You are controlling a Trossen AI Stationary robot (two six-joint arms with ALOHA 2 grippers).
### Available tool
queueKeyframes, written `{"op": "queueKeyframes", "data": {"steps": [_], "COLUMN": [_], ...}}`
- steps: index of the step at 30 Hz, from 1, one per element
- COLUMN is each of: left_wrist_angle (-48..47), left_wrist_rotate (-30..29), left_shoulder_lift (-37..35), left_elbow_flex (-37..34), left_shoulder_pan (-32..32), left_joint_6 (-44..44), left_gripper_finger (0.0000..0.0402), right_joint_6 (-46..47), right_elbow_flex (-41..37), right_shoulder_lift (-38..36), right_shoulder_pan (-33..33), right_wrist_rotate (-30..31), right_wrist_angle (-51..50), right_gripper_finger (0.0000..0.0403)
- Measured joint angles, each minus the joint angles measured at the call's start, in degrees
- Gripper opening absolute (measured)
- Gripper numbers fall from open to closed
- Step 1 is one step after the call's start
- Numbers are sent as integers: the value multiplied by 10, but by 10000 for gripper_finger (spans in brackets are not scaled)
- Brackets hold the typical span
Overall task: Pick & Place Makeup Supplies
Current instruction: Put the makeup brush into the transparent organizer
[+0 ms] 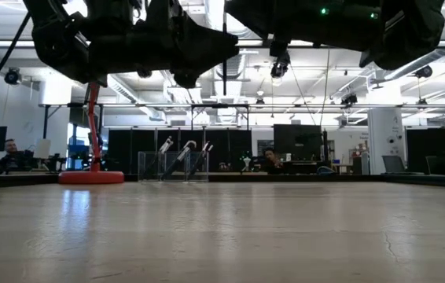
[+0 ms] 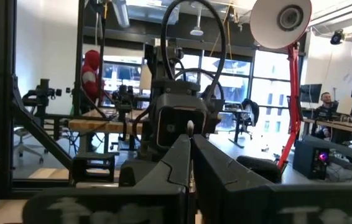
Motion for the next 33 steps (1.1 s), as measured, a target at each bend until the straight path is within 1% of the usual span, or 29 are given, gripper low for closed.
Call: {"op": "queueKeyframes", "data": {"steps": [3,6,8,12,13,18,21,25,27,30,33], "left_wrist_angle": [0,-5,-7,-12,-11,-20,-27,-37,-48,-60,-77], "left_wrist_rotate": [0,0,0,-5,-8,-22,-41,-52,-69,-104,-145], "left_shoulder_lift": [2,2,2,2,2,1,0,-1,-1,-1,-3], "left_elbow_flex": [4,6,6,6,6,5,5,5,5,4,4], "left_shoulder_pan": [0,0,0,-1,-1,-1,-2,-2,-2,-1,2], "left_joint_6": [5,7,7,7,8,7,7,6,7,8,9], "left_gripper_finger": [138,124,102,28,15,10,9,8,8,8,8], "right_joint_6": [0,-1,-2,-2,-2,-4,-4,-3,-2,-9,-12], "right_elbow_flex": [9,13,14,14,14,13,12,11,9,2,-1], "right_shoulder_lift": [11,18,18,17,16,16,12,6,-6,-37,-80], "right_shoulder_pan": [0,0,0,0,0,-1,-1,0,0,2,1], "right_wrist_rotate": [-2,-2,-2,-2,2,2,4,6,8,17,30], "right_wrist_angle": [0,-2,-3,-4,-4,-5,-20,-24,-28,-77,-179], "right_gripper_finger": [8,8,8,9,9,23,46,84,101,121,126]}}
